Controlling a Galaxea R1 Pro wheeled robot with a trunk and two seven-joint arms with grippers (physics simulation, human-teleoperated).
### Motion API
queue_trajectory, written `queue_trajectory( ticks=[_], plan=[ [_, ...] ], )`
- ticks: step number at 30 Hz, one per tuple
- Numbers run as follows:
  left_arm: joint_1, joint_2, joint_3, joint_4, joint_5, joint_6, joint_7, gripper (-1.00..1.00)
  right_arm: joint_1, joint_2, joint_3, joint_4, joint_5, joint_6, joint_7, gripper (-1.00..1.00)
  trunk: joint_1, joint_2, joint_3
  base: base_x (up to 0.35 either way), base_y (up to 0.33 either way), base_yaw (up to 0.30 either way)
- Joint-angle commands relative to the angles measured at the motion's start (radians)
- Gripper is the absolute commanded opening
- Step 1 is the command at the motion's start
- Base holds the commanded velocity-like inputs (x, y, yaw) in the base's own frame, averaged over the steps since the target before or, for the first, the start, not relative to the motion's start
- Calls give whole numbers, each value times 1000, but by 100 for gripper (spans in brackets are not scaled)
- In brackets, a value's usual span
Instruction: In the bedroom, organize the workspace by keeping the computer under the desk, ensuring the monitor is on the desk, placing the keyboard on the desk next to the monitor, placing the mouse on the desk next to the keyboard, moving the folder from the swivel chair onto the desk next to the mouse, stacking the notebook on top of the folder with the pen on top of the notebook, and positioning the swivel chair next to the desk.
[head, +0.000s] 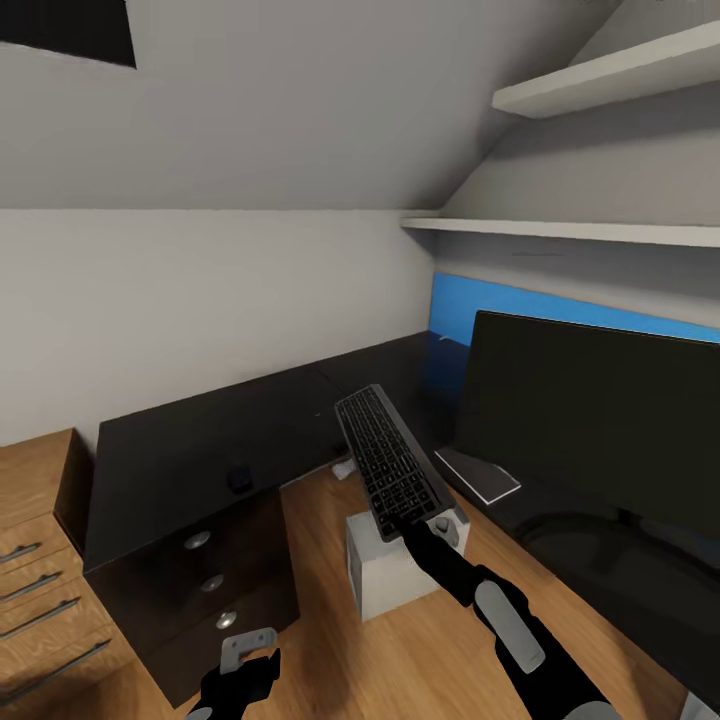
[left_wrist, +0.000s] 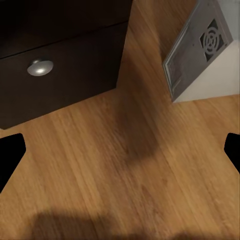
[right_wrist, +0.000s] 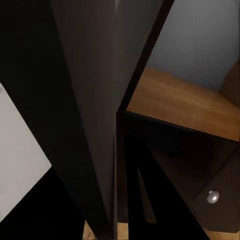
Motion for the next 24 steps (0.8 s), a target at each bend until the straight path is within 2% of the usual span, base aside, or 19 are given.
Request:
queue_trajectory(
  ticks=[1,7,24],
  plan=[
    [0,0,-1,-1,10,5,5,100,-1,-1,-6,0,-9,4,3,-100,-4,7,2,0,0,0],
    [0,0,0,-1,11,5,4,100,-1,0,-20,-1,-12,5,9,-100,-27,49,21,0,0,0],
    [0,0,5,6,11,5,5,100,-1,0,-23,2,-10,3,9,-100,-27,49,21,0,0,0]
  ],
)
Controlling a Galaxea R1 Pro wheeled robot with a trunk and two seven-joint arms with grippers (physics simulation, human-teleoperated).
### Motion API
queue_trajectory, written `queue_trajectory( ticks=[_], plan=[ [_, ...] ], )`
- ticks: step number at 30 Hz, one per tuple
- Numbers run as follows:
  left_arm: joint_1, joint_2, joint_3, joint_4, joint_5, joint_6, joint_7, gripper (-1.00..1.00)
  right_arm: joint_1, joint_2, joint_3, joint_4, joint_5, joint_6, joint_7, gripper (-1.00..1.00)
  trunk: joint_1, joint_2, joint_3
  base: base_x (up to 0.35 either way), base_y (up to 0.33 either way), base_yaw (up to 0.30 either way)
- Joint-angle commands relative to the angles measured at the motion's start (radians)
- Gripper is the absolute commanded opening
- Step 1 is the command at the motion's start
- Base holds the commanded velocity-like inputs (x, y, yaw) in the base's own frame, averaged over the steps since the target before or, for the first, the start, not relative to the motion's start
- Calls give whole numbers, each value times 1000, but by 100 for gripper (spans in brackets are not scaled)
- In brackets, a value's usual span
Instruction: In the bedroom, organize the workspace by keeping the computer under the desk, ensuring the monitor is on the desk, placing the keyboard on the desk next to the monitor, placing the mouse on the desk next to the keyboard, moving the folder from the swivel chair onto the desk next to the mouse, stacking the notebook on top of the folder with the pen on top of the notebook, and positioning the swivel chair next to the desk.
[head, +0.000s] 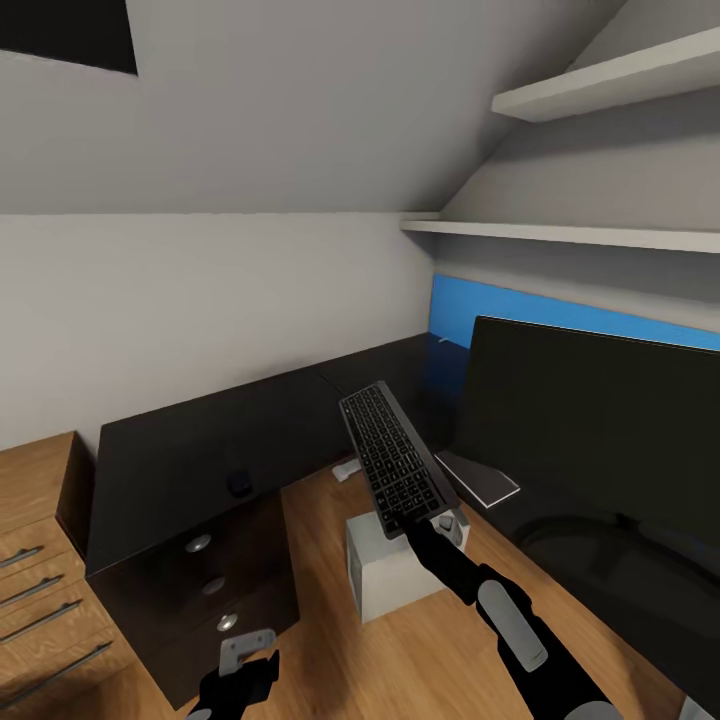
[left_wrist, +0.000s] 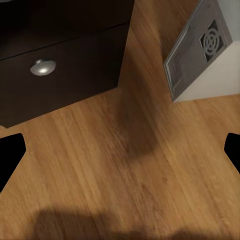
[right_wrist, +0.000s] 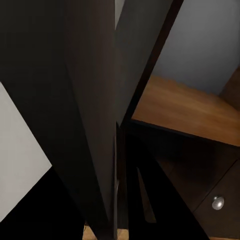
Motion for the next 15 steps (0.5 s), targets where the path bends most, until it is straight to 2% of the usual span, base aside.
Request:
queue_trajectory(
  ticks=[1,11,15],
  plan=[
    [0,0,0,-1,11,5,4,100,-1,-1,3,0,-10,4,1,-100,0,-1,-1,0,0,0],
    [0,0,0,2,11,5,4,100,2,-6,-1,0,-12,7,4,-100,0,-1,-1,0,0,0],
    [0,0,19,2,11,5,4,100,2,-5,0,0,-13,6,4,-100,0,-1,-1,0,0,0]
  ],
)
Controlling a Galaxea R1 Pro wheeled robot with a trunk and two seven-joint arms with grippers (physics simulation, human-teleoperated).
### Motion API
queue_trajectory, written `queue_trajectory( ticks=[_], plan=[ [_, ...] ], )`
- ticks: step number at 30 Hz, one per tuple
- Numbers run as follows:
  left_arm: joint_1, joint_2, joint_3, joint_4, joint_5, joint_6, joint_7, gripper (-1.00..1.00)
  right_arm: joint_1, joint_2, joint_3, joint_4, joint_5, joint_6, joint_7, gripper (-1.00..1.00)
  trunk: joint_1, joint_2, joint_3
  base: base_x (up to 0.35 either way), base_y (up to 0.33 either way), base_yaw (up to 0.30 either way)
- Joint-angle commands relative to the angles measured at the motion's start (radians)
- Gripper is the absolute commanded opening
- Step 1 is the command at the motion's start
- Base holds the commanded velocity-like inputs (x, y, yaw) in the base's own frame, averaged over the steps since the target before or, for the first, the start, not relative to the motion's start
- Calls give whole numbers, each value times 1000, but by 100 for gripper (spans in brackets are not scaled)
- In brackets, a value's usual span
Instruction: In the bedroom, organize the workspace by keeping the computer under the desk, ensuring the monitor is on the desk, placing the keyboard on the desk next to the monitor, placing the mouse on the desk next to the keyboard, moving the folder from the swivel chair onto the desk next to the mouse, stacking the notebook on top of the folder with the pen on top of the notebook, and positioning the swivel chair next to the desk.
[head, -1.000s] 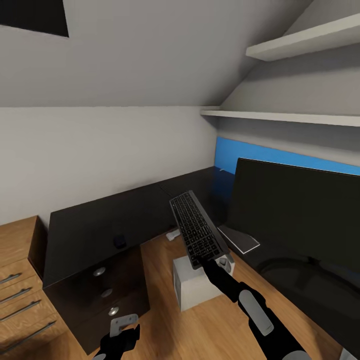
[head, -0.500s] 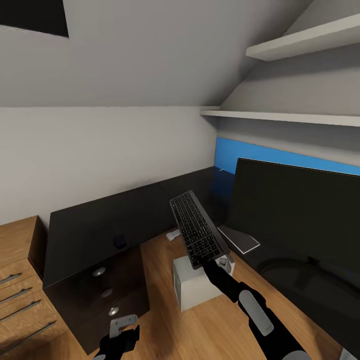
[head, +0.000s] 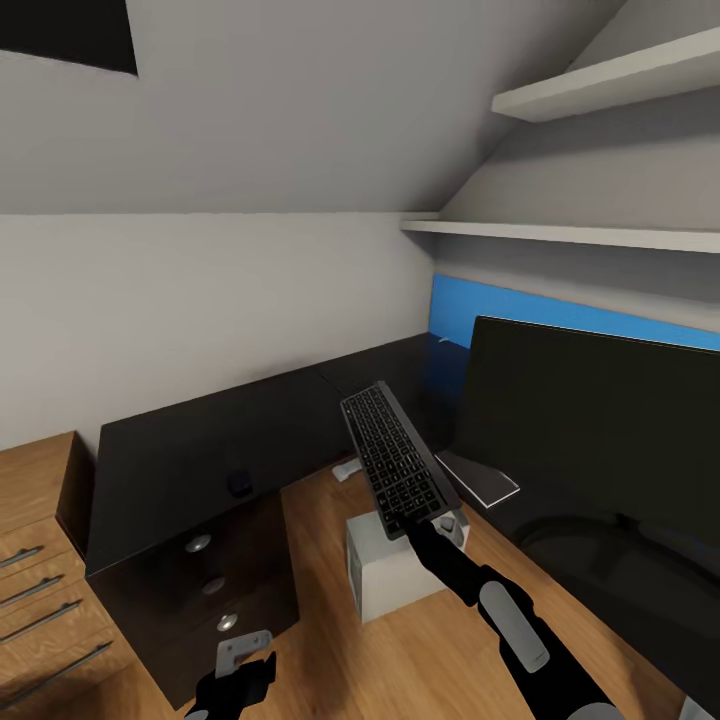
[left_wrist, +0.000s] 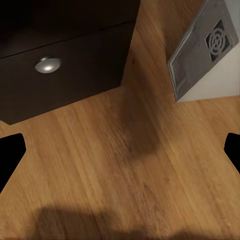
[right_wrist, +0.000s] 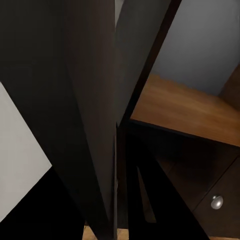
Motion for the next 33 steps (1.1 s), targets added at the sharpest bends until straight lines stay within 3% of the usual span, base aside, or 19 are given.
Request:
queue_trajectory(
  ticks=[1,15,33],
  plan=[
    [0,-1,2,-2,10,5,3,100,-1,0,3,0,-10,3,2,-100,0,-1,-1,0,0,11],
    [0,-1,8,-2,9,5,2,100,-1,4,6,0,-12,2,-4,-100,0,-1,-14,0,0,166],
    [0,-1,10,1,9,5,3,100,-1,3,5,1,-10,1,51,-100,0,-1,-15,0,0,13]
  ],
)
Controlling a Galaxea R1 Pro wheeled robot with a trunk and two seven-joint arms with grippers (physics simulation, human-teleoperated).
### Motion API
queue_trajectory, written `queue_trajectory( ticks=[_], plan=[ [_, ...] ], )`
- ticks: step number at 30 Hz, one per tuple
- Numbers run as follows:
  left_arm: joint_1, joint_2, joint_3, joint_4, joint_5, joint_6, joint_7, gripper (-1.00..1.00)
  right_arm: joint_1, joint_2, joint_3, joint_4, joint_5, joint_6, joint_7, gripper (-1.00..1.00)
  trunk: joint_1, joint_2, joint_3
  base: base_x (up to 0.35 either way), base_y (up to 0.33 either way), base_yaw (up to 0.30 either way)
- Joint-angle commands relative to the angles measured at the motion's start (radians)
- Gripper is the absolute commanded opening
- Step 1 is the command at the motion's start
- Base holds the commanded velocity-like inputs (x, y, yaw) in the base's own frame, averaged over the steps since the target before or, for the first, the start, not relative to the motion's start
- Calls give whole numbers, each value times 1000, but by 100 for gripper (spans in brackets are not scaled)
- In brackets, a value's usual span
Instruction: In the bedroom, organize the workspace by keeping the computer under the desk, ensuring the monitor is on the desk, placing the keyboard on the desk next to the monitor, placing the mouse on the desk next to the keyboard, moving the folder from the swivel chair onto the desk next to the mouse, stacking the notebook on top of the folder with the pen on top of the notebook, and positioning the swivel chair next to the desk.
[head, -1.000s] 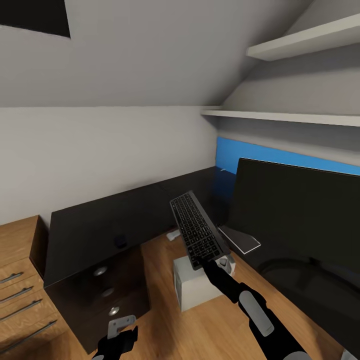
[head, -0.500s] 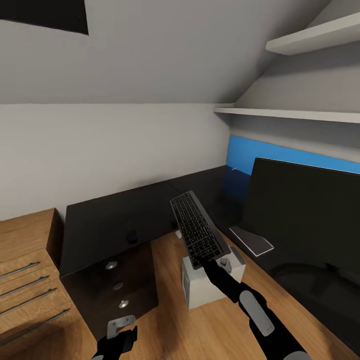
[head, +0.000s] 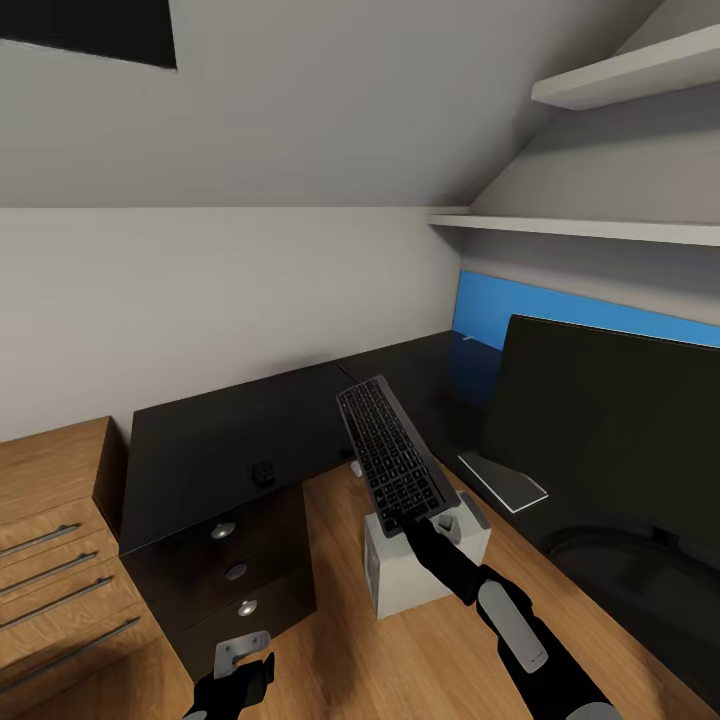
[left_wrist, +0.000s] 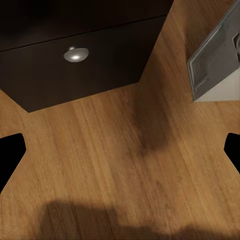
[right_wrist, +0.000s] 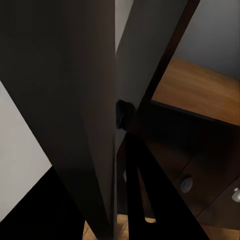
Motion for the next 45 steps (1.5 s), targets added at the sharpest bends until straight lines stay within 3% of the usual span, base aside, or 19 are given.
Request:
queue_trajectory(
  ticks=[1,16,22,31,45],
  plan=[
    [0,-1,1,-2,11,5,3,100,-1,0,3,0,-12,5,0,-100,0,-1,-1,0,0,31],
    [0,1,3,-2,11,5,4,100,-1,0,4,0,-13,8,-3,-100,0,-1,-1,0,-45,242],
    [0,0,58,-2,11,-5,-3,100,-1,0,6,0,-13,7,-3,-100,0,-1,-1,89,-233,281],
    [0,-1,68,-2,11,-16,-4,100,-1,1,6,1,-13,7,-2,-100,0,-1,-1,97,-96,266],
    [0,-1,70,7,11,-17,-2,100,0,0,1,1,-12,6,5,-100,0,-1,-1,3,-2,28]
  ],
)
